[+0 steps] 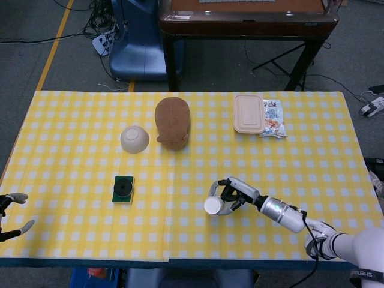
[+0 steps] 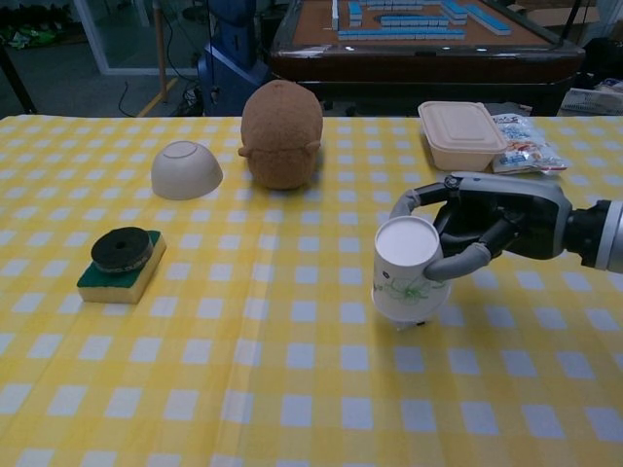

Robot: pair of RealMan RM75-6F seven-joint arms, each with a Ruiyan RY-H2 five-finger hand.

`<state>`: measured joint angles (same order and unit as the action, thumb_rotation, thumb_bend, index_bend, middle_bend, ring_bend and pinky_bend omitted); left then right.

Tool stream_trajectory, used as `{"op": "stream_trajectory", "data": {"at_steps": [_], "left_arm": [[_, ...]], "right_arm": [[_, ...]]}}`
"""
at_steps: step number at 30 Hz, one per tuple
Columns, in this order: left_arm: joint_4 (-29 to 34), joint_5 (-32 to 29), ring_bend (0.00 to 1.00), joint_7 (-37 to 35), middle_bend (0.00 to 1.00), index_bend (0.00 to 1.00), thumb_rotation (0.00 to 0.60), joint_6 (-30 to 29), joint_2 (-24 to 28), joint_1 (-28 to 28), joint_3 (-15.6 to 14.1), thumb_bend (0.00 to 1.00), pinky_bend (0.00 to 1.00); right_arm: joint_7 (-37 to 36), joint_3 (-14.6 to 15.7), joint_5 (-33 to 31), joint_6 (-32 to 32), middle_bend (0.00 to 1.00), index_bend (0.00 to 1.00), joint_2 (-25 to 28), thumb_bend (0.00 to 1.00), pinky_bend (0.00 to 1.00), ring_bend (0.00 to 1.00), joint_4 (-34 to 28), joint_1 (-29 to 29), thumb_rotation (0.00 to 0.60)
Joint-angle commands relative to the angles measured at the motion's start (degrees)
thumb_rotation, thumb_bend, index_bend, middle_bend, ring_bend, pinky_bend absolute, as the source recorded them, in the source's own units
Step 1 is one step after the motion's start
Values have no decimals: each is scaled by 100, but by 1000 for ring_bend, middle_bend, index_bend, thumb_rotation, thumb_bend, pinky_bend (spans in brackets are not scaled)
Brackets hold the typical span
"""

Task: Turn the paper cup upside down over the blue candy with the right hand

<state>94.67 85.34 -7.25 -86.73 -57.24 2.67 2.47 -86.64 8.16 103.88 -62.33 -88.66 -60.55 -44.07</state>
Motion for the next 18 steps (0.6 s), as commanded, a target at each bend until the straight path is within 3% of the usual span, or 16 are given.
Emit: {"op": "stream_trajectory", "data": {"at_steps": [1, 18], "left_arm": [[0, -5, 353, -4, 439, 452, 600, 0, 0, -1, 3, 137, 522], [3, -20, 353, 5, 439, 452, 600, 15, -1, 1, 8, 137, 522]], "right_arm": [[-211, 130, 37, -87, 1000, 506, -140, 34, 1000, 1000, 257, -49, 600], [-140, 201, -201, 139, 1000, 506, -366, 23, 1000, 1000, 636, -268, 600]]}}
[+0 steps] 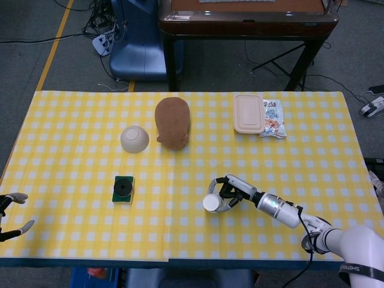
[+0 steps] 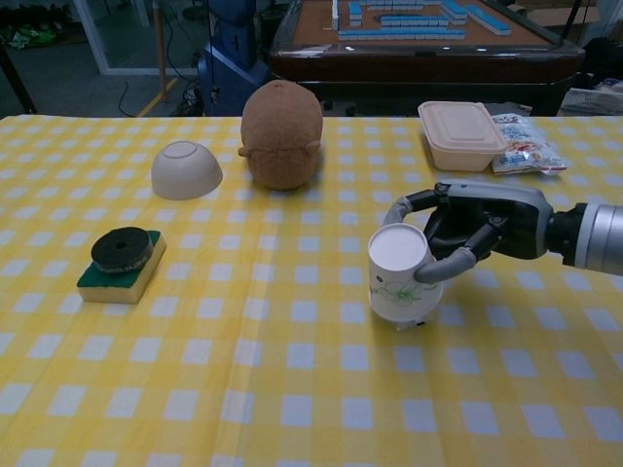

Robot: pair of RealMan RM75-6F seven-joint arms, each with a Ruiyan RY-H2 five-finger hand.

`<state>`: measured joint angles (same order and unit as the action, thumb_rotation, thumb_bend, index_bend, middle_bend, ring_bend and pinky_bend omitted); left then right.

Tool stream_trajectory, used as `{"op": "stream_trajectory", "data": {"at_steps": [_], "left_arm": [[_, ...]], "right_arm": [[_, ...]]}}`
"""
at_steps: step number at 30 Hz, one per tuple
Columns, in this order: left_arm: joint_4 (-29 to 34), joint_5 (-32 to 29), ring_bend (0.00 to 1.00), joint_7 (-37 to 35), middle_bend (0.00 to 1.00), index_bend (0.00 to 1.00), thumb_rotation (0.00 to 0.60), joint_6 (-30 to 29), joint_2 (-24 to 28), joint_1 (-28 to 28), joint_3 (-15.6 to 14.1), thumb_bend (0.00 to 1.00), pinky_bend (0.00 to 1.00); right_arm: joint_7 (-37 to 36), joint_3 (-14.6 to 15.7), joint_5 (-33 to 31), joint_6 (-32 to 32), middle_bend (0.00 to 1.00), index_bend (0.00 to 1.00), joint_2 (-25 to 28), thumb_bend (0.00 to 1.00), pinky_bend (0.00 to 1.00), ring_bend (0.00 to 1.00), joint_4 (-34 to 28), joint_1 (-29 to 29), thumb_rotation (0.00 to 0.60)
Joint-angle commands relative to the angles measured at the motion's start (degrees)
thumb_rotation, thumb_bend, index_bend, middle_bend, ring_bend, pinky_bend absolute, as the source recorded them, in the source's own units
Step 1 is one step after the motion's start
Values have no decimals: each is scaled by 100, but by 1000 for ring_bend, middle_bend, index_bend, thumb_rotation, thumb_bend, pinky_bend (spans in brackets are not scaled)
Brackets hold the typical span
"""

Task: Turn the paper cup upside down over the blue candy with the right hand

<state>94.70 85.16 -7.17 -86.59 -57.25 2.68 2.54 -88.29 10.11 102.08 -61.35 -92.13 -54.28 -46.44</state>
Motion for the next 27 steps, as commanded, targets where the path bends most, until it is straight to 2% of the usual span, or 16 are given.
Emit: {"op": "stream_trajectory", "data": {"at_steps": [1, 9, 20, 24, 27], "left_arm": [[0, -6, 353, -10, 439, 452, 600, -1, 2, -1, 4, 137, 522], [-11, -17, 353, -38, 439, 452, 600, 13, 8, 2, 9, 137, 522], [-12, -15, 353, -19, 439, 452, 600, 17, 6, 3, 7, 137, 522], [-11, -9, 353, 3, 439, 452, 600, 18, 1, 3, 3, 137, 523], [-17, -23, 353, 17, 439, 452, 600, 27, -5, 7, 8, 137, 523]], "right_arm": [[41, 10, -33, 72, 1000, 506, -31, 20, 1000, 1000, 13, -51, 600], [113, 99, -48, 202, 1000, 496, -50, 0, 1000, 1000, 27, -151, 600], [260, 235, 17, 26, 1000, 233, 179, 0, 1000, 1000, -179, -169, 600], [602, 250, 18, -174, 1000, 171, 420, 0, 1000, 1000, -424, -87, 600], [947, 282, 33, -362, 1000, 161, 717, 0, 1000, 1000, -797, 5, 600]]}}
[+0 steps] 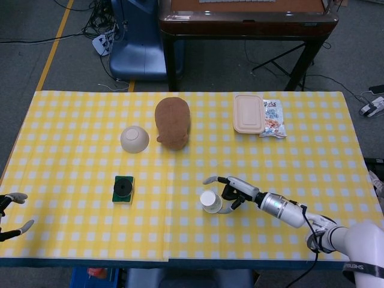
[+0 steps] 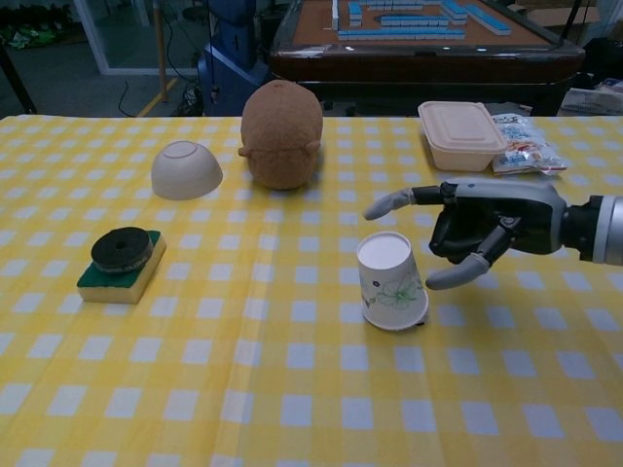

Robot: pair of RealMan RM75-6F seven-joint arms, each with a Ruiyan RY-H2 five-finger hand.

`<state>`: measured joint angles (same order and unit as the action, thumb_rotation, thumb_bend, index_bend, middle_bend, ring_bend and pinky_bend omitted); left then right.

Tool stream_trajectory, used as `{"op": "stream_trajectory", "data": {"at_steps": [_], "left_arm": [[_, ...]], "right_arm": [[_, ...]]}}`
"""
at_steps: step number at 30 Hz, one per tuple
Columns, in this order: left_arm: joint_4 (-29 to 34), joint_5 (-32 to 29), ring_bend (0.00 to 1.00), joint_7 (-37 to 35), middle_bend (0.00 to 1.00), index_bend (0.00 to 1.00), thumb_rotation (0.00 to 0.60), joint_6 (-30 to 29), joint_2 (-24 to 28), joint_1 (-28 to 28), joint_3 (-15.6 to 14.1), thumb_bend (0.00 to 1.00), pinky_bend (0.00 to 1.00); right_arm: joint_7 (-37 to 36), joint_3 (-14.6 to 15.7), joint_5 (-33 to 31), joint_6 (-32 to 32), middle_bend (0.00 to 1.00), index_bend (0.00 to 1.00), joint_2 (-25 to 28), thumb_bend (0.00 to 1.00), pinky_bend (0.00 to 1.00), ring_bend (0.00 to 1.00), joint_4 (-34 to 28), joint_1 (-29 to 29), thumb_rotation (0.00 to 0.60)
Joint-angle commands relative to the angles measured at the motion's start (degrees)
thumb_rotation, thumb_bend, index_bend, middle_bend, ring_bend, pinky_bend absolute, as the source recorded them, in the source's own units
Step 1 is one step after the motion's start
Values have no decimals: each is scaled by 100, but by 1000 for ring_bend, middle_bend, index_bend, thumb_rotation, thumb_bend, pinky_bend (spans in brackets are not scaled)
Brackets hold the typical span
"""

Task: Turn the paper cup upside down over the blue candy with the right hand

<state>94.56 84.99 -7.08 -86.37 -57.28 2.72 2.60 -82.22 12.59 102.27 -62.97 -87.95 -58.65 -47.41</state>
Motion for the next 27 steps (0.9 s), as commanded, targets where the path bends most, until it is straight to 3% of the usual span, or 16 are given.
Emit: {"op": "stream_trajectory", "data": {"at_steps": [1, 11, 17, 27], "left_arm": [[-5, -11, 353, 20, 439, 452, 600, 11, -7, 5, 3, 137, 522], [37, -5, 353, 205, 439, 452, 600, 42, -48, 18, -19, 137, 522], [32, -34, 353, 198, 439, 452, 600, 62, -47, 26, -8, 137, 522], [32, -26, 353, 115, 439, 452, 600, 36, -22, 15, -1, 137, 523]], "right_arm": [[441, 42, 10, -234, 1000, 161, 398, 0, 1000, 1000, -487, 124, 600], [2418, -157, -400, 97, 1000, 167, 984, 0, 1000, 1000, -1562, 259, 600], [4530, -647, -978, -18, 1000, 203, 844, 0, 1000, 1000, -2092, 583, 600], [6882, -1355, -2376, 1007, 1000, 203, 1102, 0, 1000, 1000, -3610, 304, 600]]}}
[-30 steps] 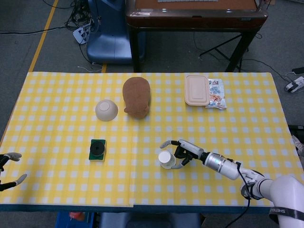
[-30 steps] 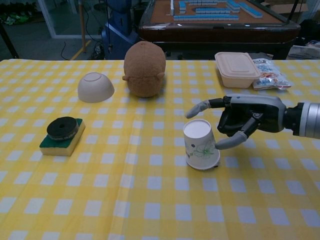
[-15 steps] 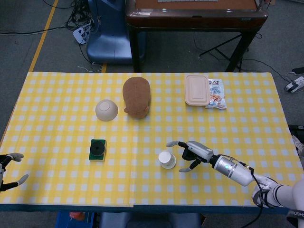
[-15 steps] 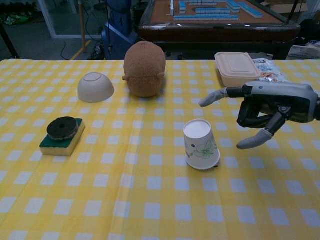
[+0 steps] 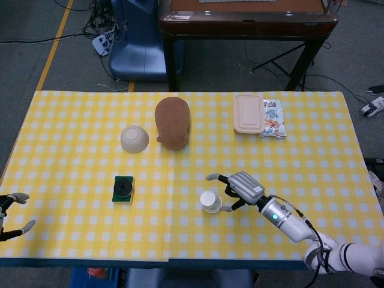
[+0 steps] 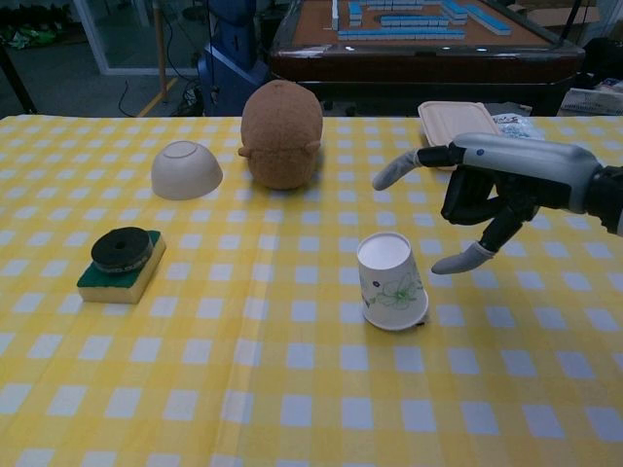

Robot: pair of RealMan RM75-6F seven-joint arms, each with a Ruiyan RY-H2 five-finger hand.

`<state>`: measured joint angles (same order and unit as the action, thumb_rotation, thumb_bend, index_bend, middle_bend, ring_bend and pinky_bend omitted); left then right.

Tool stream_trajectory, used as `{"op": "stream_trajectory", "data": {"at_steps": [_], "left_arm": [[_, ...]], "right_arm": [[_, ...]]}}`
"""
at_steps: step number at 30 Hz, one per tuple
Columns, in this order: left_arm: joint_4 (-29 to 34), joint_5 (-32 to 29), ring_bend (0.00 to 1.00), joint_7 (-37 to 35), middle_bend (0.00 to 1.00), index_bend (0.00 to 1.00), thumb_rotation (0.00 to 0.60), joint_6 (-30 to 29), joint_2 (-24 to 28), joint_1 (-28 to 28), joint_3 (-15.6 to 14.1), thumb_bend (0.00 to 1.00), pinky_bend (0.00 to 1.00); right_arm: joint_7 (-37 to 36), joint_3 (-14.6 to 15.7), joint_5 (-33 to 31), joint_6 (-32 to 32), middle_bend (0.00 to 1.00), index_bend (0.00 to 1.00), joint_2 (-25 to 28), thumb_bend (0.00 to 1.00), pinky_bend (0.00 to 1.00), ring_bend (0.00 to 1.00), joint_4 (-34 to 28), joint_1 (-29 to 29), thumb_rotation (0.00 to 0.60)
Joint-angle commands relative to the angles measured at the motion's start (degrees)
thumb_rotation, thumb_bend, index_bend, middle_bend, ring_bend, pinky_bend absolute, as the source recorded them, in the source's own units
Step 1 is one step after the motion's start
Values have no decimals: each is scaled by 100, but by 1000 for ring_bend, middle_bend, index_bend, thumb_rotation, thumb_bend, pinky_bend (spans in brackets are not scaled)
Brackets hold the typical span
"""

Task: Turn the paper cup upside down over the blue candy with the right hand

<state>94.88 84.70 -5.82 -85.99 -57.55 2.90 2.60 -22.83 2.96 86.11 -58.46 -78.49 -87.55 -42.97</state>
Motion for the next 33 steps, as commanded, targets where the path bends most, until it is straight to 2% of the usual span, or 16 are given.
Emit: {"op": "stream_trajectory", "data": {"at_steps": [1, 9, 16, 23, 33], "left_arm": [[0, 8, 353, -19, 439, 452, 600, -3, 9, -2, -2, 137, 523], [7, 33, 353, -113, 439, 452, 600, -61, 43, -28, 2, 137, 522], [9, 56, 353, -188, 439, 452, 600, -104, 69, -47, 5, 137, 522], [16, 78, 353, -195, 439, 452, 600, -124, 74, -56, -1, 137, 523], [15, 79, 353, -196, 439, 452, 600, -122, 75, -57, 0, 137, 523]], "right_arm": [[1153, -446, -935, 658, 1000, 203, 183, 0, 1000, 1000, -839, -184, 600], [2773, -747, -2565, 1114, 1000, 203, 252, 0, 1000, 1000, -1522, -548, 600], [3334, -789, -3413, 1225, 1000, 203, 273, 0, 1000, 1000, -1715, -757, 600], [3474, -787, -3761, 1339, 1000, 245, 245, 0, 1000, 1000, -1655, -864, 600], [3550, -804, -3944, 1272, 1000, 432, 201, 0, 1000, 1000, -1572, -884, 600]]}}
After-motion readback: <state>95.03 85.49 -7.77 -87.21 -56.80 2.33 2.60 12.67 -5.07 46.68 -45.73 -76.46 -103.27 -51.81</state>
